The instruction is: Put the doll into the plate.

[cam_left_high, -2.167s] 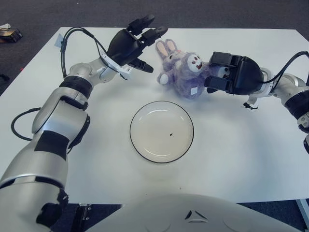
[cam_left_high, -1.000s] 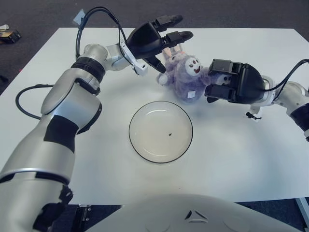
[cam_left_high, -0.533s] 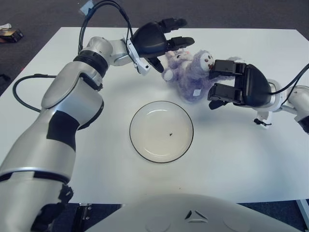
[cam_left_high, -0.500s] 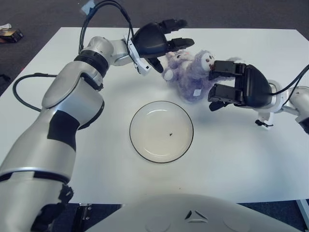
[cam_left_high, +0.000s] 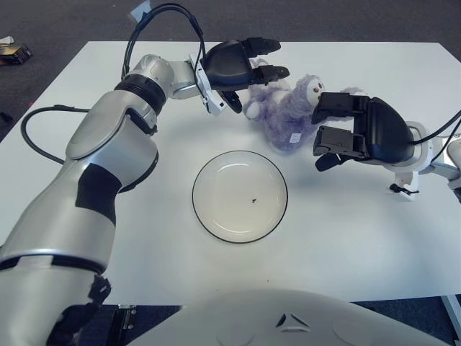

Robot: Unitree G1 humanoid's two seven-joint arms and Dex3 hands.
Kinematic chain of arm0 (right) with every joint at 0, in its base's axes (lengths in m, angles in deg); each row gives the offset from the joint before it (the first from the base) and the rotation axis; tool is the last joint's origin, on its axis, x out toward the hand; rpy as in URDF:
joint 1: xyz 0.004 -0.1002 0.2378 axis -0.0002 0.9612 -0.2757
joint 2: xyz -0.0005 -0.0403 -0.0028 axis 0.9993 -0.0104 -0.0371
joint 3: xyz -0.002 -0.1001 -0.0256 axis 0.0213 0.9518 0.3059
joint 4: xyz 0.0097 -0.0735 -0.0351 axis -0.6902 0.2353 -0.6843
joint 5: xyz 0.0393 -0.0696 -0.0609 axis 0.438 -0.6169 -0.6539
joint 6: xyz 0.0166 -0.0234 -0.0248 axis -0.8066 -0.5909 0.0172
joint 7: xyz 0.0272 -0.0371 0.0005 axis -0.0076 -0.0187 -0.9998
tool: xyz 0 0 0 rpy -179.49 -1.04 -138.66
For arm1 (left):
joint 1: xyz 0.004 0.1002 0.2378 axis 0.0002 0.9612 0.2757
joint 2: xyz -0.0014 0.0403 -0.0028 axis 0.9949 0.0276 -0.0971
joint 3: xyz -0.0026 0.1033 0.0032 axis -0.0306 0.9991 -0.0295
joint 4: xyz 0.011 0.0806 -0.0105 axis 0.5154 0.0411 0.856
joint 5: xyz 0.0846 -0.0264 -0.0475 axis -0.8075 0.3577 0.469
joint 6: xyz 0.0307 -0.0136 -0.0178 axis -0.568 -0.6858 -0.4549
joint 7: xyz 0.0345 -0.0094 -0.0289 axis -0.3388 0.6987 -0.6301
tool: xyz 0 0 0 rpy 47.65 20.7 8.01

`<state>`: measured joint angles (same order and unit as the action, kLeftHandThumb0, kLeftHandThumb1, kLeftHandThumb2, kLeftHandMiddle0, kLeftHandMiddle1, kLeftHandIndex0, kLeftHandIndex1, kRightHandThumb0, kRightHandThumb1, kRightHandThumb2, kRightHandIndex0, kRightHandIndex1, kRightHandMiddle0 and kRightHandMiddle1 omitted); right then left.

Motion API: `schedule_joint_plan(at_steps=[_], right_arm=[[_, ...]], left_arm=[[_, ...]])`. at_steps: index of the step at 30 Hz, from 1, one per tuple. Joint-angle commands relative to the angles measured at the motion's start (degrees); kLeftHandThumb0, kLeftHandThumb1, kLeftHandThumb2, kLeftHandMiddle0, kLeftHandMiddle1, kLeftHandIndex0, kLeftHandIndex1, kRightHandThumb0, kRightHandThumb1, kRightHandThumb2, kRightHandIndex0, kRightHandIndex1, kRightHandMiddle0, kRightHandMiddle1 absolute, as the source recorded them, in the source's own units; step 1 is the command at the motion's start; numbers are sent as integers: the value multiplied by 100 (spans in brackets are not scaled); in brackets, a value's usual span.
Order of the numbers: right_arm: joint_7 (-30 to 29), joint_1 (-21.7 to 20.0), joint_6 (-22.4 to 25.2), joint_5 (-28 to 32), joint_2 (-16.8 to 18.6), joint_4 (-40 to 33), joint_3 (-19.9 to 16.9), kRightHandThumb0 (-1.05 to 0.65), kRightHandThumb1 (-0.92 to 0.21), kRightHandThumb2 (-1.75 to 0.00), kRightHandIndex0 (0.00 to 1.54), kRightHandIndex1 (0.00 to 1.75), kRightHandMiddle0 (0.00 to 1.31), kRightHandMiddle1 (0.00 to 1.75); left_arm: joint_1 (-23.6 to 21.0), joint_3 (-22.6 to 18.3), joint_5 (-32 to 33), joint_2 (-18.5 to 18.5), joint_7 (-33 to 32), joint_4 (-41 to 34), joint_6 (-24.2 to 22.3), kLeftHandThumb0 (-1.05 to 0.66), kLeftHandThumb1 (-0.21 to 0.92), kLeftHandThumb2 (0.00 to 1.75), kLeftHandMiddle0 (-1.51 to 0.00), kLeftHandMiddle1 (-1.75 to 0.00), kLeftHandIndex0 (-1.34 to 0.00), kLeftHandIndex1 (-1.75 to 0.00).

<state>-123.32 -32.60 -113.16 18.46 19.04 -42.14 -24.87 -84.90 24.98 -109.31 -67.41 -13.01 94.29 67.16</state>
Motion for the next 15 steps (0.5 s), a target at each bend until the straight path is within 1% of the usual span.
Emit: schedule_joint_plan(at_steps=[1,2,3,4,7,9,14,15], right_arm=[[431,72,-169,330,61,17,-183,-1,-50,-91,67,122,46,170],[593,76,-224,452,18,-10,-185,-1,-48,-93,68,122,47,170],[717,80,-264,542,-7,-28,-191,-1,-47,-95,69,122,48,170],[822,83,-288,614,-36,-53,-194,-1,-46,-96,69,122,49,170],[992,92,-315,702,-57,-89,-214,-1,-45,-97,70,122,50,171],[1056,98,-328,734,-49,-92,-230,-1,-43,-100,70,122,50,171],[1178,111,-359,797,-7,-80,-278,-1,-42,-101,71,123,51,171],[1383,91,-209,1087,-101,-272,-174,-1,-42,-101,71,123,51,171]], left_arm=[[-48,-437,663,-134,1051,229,333,-26,92,1,-43,-1,-45,-2],[-25,-763,1145,-255,1902,409,562,-34,92,2,-45,-2,-46,-2],[-5,-999,1498,-337,2524,524,712,-41,92,2,-46,-2,-47,-2],[2,-1213,1826,-413,3156,612,782,-43,92,2,-47,-2,-47,-2],[13,-1542,2367,-525,4274,672,722,-52,91,2,-48,-2,-45,-1],[33,-1652,2572,-550,4657,649,679,-55,91,2,-48,-2,-44,-1],[96,-1805,2887,-549,5172,526,596,-56,91,1,-49,-1,-43,0],[86,-1801,2927,-603,5267,465,595,-56,91,1,-49,-1,-43,0]])
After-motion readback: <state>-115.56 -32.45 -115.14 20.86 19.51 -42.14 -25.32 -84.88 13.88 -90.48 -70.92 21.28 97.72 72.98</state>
